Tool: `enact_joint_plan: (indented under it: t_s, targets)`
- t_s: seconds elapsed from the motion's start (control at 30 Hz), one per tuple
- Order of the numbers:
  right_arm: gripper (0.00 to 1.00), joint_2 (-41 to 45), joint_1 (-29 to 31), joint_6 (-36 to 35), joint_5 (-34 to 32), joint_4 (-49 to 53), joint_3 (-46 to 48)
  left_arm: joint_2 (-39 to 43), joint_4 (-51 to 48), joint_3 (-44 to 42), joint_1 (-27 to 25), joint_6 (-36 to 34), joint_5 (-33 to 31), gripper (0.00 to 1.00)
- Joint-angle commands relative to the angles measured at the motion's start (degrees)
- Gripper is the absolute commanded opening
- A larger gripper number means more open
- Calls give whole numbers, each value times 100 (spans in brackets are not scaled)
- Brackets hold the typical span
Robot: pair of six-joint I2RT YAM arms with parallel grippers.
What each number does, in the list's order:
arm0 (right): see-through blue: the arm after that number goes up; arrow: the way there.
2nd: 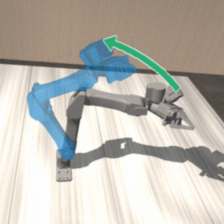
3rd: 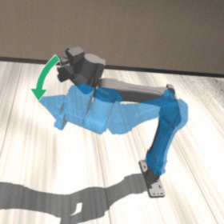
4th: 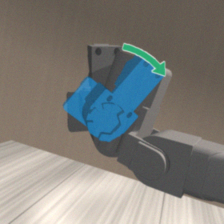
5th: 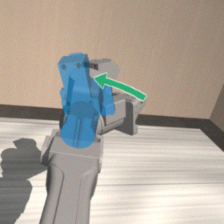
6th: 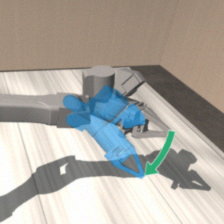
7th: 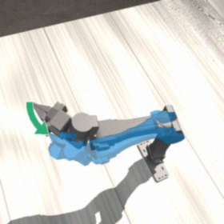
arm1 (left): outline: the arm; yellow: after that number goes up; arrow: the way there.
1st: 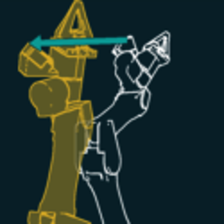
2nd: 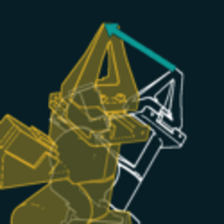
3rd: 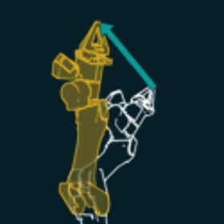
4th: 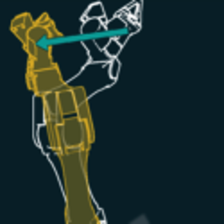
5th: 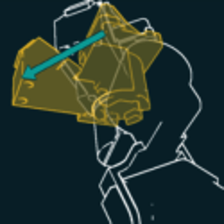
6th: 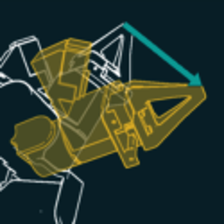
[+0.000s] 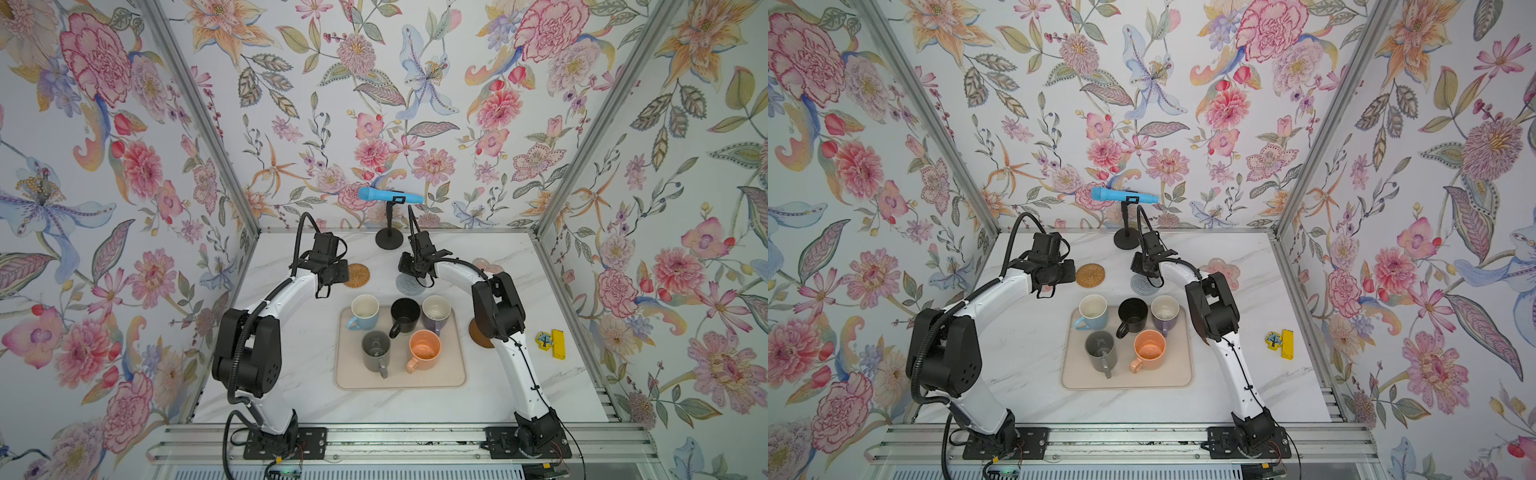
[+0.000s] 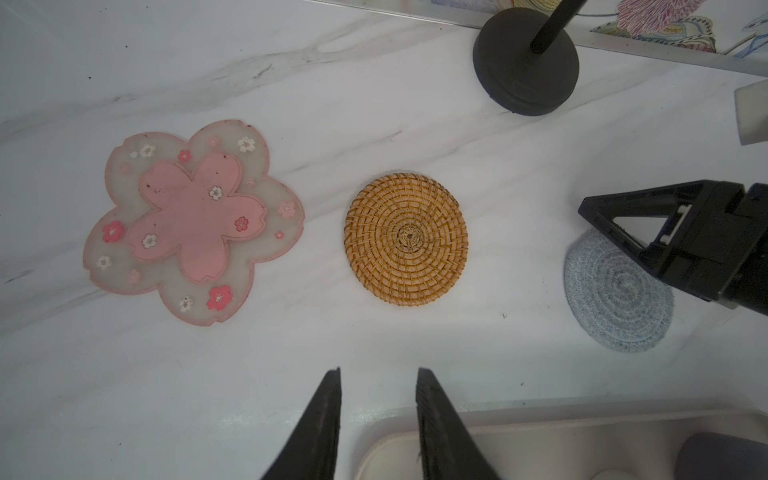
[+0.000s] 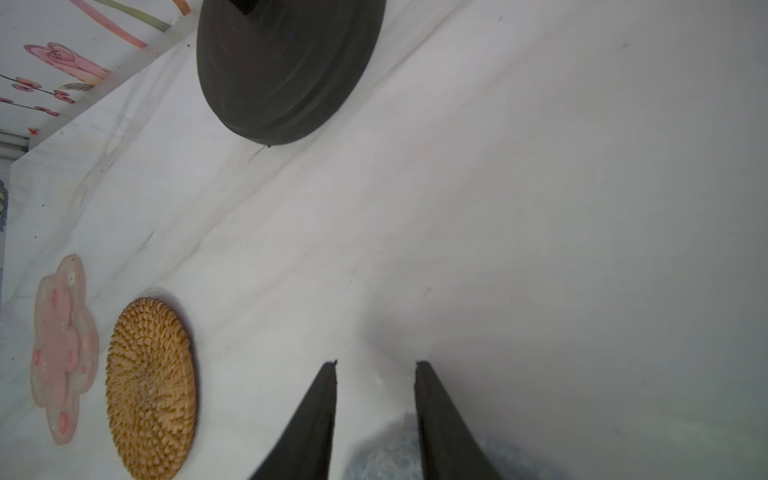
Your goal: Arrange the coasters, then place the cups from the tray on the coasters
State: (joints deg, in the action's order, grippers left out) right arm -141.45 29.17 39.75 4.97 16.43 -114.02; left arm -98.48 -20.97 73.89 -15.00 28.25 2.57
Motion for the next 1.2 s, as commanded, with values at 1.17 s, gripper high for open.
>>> enact_joint_plan:
  t_s: [1.17]
  targets:
    - [33,1729,-131,-1704,-602,1158,1752,239,-100,10,99,-33,17,40]
